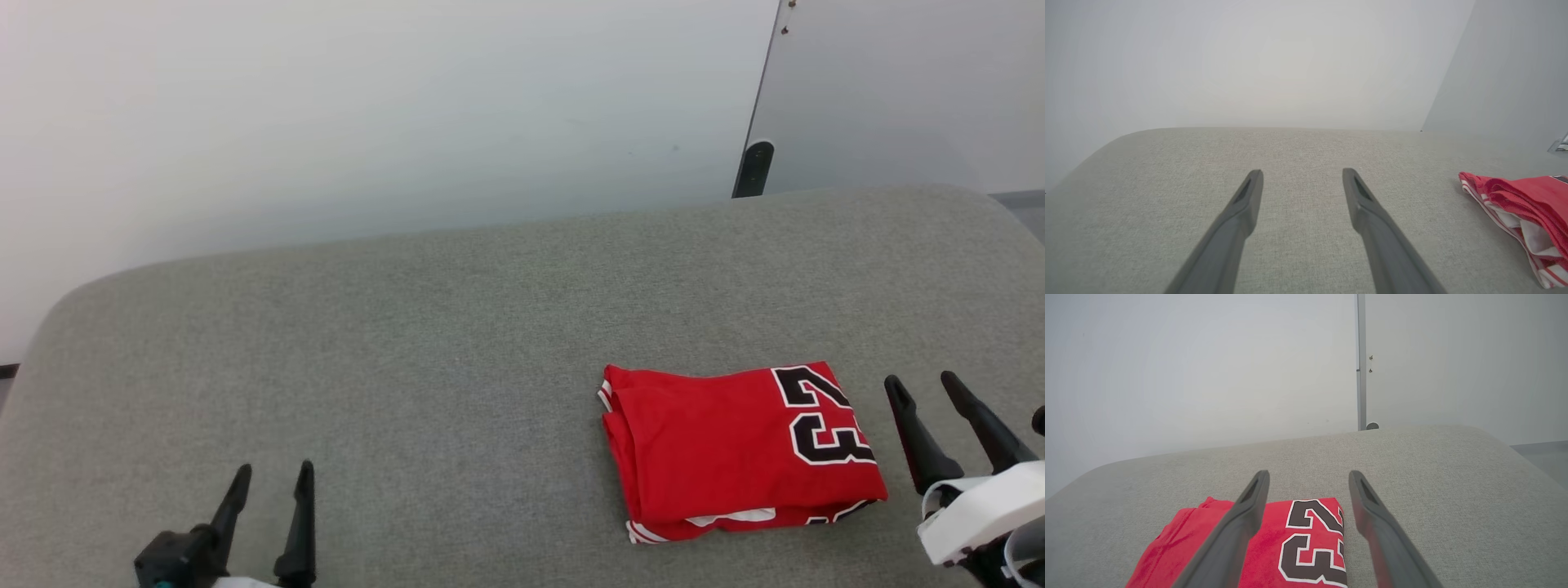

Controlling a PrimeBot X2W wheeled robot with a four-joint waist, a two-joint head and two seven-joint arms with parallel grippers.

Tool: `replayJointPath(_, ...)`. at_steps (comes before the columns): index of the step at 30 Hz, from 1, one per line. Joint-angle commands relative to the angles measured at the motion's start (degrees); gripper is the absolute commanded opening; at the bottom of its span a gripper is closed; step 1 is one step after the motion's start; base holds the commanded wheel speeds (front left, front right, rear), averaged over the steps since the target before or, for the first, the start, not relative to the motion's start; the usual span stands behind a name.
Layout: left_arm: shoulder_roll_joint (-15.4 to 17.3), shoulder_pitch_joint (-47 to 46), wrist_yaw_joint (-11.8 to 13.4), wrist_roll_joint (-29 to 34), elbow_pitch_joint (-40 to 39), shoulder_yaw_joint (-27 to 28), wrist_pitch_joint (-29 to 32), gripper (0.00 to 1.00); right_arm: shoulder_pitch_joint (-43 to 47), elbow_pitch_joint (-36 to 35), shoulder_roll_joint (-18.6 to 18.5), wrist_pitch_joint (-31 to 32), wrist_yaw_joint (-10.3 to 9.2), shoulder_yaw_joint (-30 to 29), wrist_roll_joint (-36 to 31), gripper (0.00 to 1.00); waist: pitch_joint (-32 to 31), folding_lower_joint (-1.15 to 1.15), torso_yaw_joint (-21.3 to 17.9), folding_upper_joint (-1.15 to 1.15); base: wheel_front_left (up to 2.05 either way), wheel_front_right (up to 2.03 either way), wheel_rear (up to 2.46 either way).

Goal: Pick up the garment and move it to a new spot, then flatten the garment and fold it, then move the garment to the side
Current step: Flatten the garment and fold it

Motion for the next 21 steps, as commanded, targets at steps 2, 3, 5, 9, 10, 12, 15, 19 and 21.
replayJointPath(2, -0.1, 1.4, 0.5, -0.3, -0.9, 0.6, 0.0, 1.00, 1.4, -1.0, 0.9, -0.9, -0.09, -0.5, -1.3, 1.00, -0.1, 0.00, 0.5, 0.00, 0.00, 0.00, 0.00)
replayJointPath(3, -0.1, 1.8, 0.6, -0.2, -1.4, 0.8, 0.0, 1.00, 1.8, -1.5, 1.3, -1.0, -0.09, -0.6, -1.9, 1.00, -0.1, 0.00, 0.7, 0.00, 0.00, 0.00, 0.00)
replayJointPath(5, -0.1, 2.6, 0.8, 0.1, -2.3, 1.2, 0.0, 1.00, 2.3, -2.3, 1.8, -1.4, -0.09, -0.5, -2.8, 1.00, -0.1, 0.00, 0.8, 0.00, 0.00, 0.00, 0.00)
replayJointPath(9, -0.3, 4.2, 1.3, 0.8, -4.3, 1.2, 0.0, 1.00, 3.1, -4.0, 3.0, -1.5, -0.09, -1.1, -3.8, 1.00, 0.0, 0.00, 1.3, 0.00, 0.00, 0.00, 0.00)
replayJointPath(10, -0.4, 4.7, 1.6, 1.0, -4.9, 1.2, 0.0, 1.00, 3.4, -4.4, 3.2, -1.4, -0.09, -1.3, -4.1, 1.00, 0.1, 0.00, 1.4, 0.00, 0.00, 0.00, 0.00)
replayJointPath(12, -0.5, 5.5, 1.9, 1.1, -6.0, 1.3, 0.0, 1.00, 3.6, -5.2, 3.7, -1.3, -0.09, -1.8, -4.6, 1.00, 0.1, 0.00, 1.6, 0.00, 0.00, 0.00, 0.00)
replayJointPath(15, -0.7, 7.2, 2.4, 1.3, -7.7, 1.3, 0.0, 1.00, 4.5, -6.2, 4.1, -1.0, -0.09, -2.3, -5.1, 1.00, 0.1, 0.00, 1.8, 0.00, 0.00, 0.00, 0.00)
replayJointPath(19, -1.2, 9.8, 3.4, 1.8, -10.3, 1.0, 0.2, 1.00, 5.9, -7.3, 4.6, -0.6, -0.09, -3.3, -5.7, 1.00, 0.1, 0.00, 1.9, 0.00, 0.00, 0.00, 0.00)
replayJointPath(21, -1.4, 11.0, 3.9, 2.0, -11.7, 0.8, 0.3, 1.00, 6.6, -7.8, 4.8, -0.6, -0.09, -4.0, -5.9, 1.00, 0.2, 0.00, 2.0, 0.00, 0.00, 0.00, 0.00)
